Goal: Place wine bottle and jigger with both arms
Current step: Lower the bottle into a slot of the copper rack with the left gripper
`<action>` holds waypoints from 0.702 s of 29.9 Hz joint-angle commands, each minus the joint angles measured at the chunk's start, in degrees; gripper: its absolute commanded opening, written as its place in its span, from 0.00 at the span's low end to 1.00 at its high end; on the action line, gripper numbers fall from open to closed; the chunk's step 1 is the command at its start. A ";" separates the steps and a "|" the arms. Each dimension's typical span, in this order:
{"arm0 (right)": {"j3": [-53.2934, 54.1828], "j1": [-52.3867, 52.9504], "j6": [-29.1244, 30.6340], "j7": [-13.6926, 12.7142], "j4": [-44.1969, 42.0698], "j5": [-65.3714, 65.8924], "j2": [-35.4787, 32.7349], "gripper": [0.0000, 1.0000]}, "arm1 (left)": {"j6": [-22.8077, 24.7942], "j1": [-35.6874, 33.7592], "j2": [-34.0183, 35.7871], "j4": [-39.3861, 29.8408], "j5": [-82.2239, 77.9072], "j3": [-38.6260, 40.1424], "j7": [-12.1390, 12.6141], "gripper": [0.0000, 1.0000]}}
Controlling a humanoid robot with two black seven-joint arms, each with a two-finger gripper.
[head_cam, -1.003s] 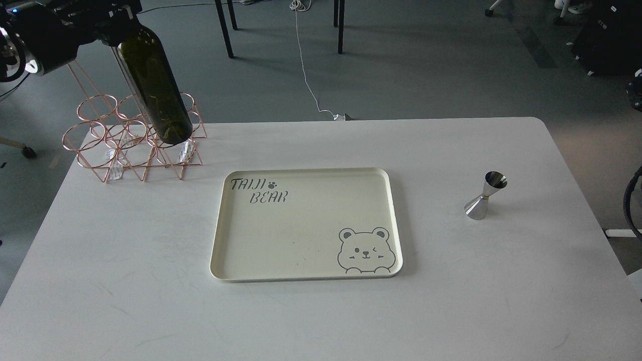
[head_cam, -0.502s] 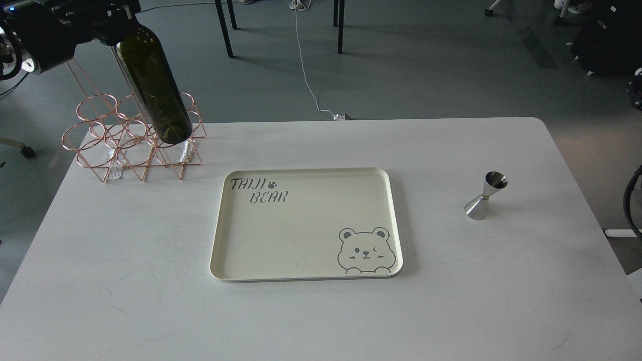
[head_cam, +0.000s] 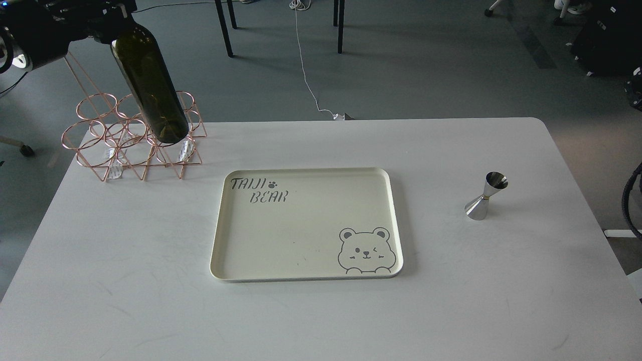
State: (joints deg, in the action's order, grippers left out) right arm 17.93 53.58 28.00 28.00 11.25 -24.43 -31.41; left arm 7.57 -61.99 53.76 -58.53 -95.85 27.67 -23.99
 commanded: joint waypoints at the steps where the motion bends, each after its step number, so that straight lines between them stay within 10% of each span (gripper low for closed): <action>1: 0.00 0.03 0.00 0.00 0.00 0.00 -0.14 0.99 | -0.10 -0.06 0.03 -0.01 0.05 0.02 0.00 0.22; 21: 0.00 -0.05 0.00 0.00 0.00 0.00 -0.05 0.99 | -0.54 0.20 0.11 0.08 -0.65 -0.07 -0.18 0.20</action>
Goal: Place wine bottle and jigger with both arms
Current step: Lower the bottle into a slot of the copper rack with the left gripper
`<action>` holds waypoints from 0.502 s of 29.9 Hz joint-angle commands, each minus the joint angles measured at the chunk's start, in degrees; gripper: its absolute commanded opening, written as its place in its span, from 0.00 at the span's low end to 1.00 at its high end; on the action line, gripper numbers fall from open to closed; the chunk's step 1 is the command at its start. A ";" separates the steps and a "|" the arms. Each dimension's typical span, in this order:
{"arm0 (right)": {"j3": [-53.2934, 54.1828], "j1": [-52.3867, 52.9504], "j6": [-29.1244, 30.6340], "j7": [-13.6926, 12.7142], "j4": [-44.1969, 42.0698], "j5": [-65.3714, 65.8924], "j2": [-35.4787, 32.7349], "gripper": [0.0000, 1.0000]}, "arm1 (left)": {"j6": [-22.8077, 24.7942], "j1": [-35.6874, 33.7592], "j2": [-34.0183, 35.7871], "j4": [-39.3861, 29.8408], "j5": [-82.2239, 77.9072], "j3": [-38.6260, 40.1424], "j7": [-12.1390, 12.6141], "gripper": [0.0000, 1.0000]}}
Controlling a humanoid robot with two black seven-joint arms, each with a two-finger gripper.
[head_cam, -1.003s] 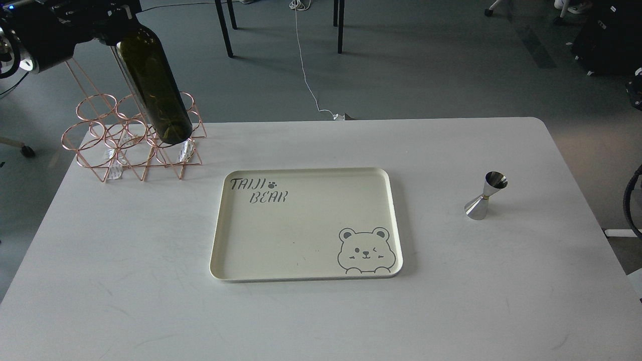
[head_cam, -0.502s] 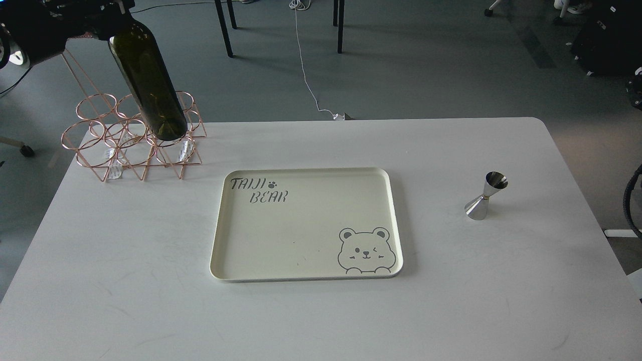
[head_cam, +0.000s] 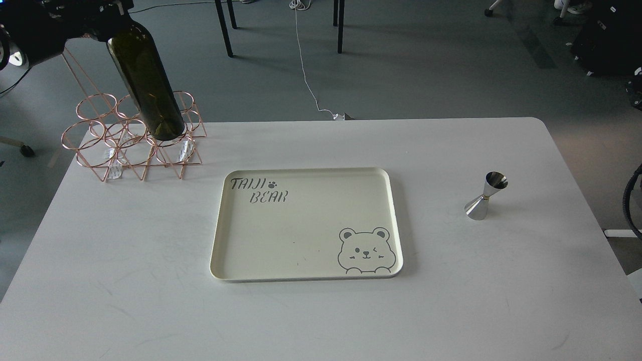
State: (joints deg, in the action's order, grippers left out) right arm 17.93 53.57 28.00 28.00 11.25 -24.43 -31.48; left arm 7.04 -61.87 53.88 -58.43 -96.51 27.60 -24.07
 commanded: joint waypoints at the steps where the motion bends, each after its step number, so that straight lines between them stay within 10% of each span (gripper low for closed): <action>1: 0.00 0.05 0.00 0.00 0.00 0.00 0.01 0.99 | -0.01 0.34 -0.09 0.07 0.00 0.00 -0.19 0.20; 15: 0.00 -0.04 0.00 0.00 0.00 0.00 0.01 0.99 | -0.27 0.87 -0.62 0.25 0.00 -1.49 -0.19 0.20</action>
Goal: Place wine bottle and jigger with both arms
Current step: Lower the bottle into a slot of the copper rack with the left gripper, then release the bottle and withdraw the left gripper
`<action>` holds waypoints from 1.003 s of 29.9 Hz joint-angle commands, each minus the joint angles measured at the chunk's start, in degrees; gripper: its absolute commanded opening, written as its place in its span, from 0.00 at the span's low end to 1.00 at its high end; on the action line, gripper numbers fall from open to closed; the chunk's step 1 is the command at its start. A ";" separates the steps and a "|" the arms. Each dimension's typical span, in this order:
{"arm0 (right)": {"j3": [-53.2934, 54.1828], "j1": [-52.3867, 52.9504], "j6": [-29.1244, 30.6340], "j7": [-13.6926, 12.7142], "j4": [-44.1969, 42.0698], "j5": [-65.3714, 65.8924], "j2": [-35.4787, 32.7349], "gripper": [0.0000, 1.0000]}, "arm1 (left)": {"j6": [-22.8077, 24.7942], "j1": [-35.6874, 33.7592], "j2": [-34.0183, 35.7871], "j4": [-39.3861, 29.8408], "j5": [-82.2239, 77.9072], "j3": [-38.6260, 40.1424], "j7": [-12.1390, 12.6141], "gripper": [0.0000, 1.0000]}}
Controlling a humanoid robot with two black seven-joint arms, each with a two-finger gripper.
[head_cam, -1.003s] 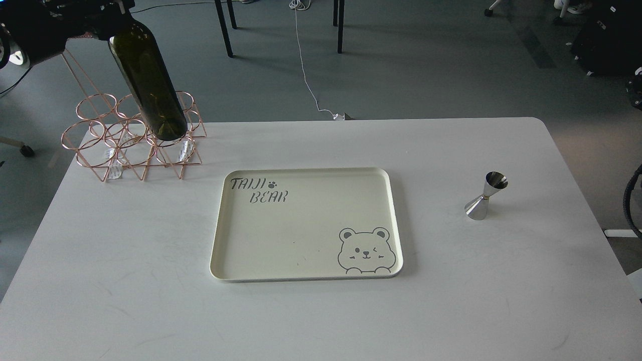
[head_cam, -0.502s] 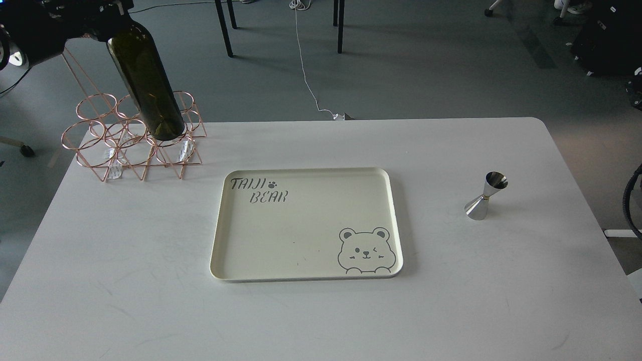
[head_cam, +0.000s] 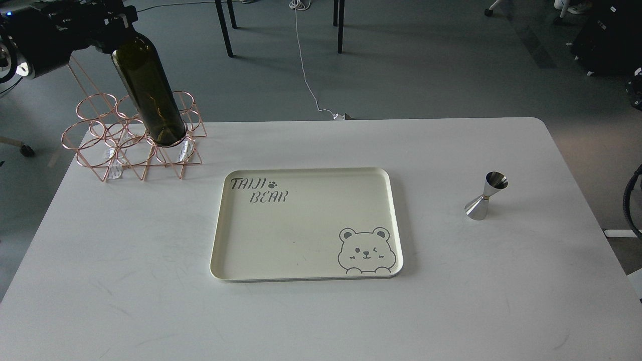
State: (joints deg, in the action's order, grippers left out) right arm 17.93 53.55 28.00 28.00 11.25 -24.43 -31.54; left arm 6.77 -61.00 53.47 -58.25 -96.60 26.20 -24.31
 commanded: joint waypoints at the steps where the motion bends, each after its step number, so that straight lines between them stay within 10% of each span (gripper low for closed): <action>1: 0.00 -0.02 0.00 0.00 0.00 0.00 0.07 0.99 | 0.00 0.01 -0.29 0.06 0.18 -0.09 0.05 0.20; 30: -0.09 -0.02 0.00 0.00 0.00 0.00 -0.02 0.99 | -2.72 1.68 -1.97 6.13 2.56 -5.28 -1.71 0.24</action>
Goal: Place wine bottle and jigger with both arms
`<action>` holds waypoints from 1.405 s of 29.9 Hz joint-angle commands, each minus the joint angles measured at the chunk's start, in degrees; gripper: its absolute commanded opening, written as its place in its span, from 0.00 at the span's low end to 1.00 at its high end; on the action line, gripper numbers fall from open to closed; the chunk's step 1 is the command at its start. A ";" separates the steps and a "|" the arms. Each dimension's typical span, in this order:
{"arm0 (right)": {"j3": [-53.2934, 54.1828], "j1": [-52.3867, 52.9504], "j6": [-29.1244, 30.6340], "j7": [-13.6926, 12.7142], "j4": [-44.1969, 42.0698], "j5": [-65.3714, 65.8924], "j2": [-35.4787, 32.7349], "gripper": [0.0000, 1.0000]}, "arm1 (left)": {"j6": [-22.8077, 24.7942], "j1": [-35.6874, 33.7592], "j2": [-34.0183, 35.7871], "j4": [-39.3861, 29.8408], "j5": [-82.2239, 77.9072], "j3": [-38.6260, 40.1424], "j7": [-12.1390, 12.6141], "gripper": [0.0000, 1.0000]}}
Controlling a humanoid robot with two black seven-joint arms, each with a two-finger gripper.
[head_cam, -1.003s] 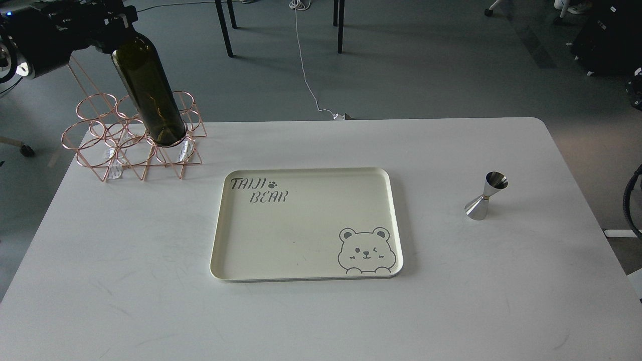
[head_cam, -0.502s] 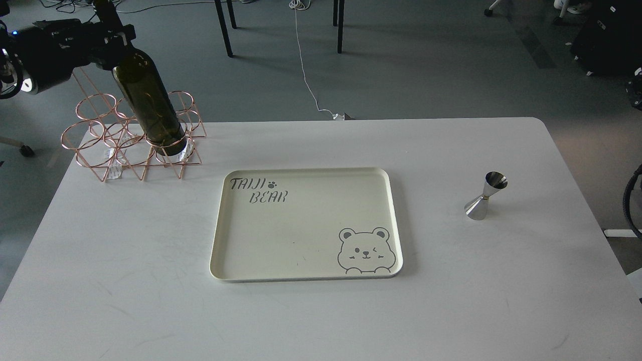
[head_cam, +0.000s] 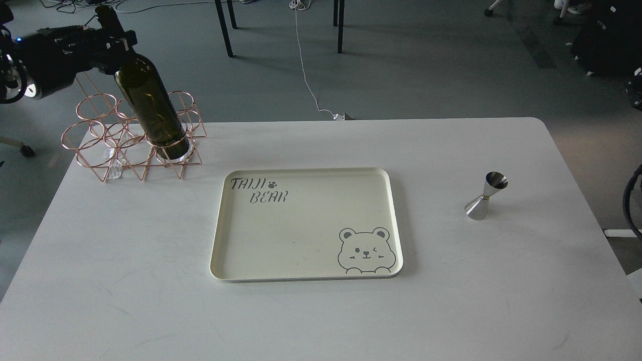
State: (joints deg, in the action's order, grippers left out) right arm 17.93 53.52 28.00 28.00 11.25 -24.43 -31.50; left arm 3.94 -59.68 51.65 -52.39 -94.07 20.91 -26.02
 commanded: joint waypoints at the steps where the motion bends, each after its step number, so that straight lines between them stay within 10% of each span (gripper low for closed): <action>1: -0.09 0.00 0.00 0.00 0.00 0.00 -0.06 0.99 | 0.02 0.45 -0.32 0.28 0.03 0.00 0.00 0.24; 16: -0.09 -0.09 0.00 0.00 0.00 0.00 -0.06 0.99 | 0.02 2.20 -2.17 3.00 1.87 0.00 0.00 0.32; 22: -0.09 -0.09 0.00 0.00 0.00 0.00 -0.06 0.99 | -0.07 2.20 -2.34 2.91 2.05 0.09 0.00 0.75; 42: 0.53 0.09 0.00 0.00 0.00 0.00 0.03 0.99 | 1.24 -2.45 5.82 2.91 56.33 1.15 0.09 0.98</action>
State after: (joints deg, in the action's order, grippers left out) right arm 18.00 53.65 28.00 28.00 11.28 -24.43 -31.58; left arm 4.51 -61.94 54.99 -49.69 -48.71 22.24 -26.06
